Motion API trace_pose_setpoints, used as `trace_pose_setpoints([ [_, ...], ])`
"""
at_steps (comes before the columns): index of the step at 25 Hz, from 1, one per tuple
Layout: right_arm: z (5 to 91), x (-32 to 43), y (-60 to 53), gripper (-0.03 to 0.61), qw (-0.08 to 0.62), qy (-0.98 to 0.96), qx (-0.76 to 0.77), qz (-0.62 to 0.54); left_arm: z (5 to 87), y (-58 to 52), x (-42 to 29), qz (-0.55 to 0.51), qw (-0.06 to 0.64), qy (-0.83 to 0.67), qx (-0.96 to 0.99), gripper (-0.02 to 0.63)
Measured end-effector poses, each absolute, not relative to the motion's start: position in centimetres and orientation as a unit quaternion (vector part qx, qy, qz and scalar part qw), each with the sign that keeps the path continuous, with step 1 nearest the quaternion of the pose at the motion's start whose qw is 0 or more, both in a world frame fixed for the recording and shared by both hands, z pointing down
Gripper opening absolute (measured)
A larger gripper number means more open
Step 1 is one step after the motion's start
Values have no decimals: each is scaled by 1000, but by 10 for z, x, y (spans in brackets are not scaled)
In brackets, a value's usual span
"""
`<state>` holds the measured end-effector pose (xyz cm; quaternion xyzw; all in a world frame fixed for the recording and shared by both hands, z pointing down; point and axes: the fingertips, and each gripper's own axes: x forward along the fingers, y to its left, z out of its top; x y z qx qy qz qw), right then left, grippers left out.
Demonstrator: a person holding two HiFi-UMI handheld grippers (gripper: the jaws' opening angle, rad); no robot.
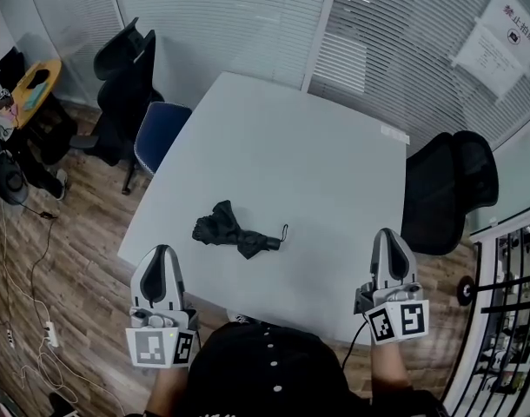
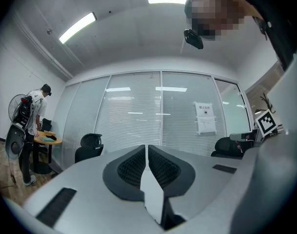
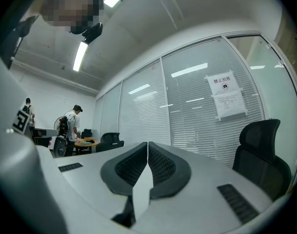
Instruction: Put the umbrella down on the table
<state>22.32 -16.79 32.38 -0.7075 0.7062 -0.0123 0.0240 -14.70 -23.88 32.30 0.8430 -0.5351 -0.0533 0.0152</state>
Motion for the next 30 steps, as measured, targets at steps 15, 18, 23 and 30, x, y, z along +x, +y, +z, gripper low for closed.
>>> trace_pose_setpoints([
  [15,325,211,-173,32,12,721,-692,-1,319,-232,-144,-56,11,-534,843,26],
  [18,325,208,-174,32,12,723,-691,0,319,-232,-144,-57,12,-534,844,26],
  [23,326,205,-172,32,9,726,-687,-1,320,-229,-145,-56,12,-532,845,26],
  [30,326,203,-175,32,5,731,-683,-1,317,-230,-141,-58,12,-531,845,26],
])
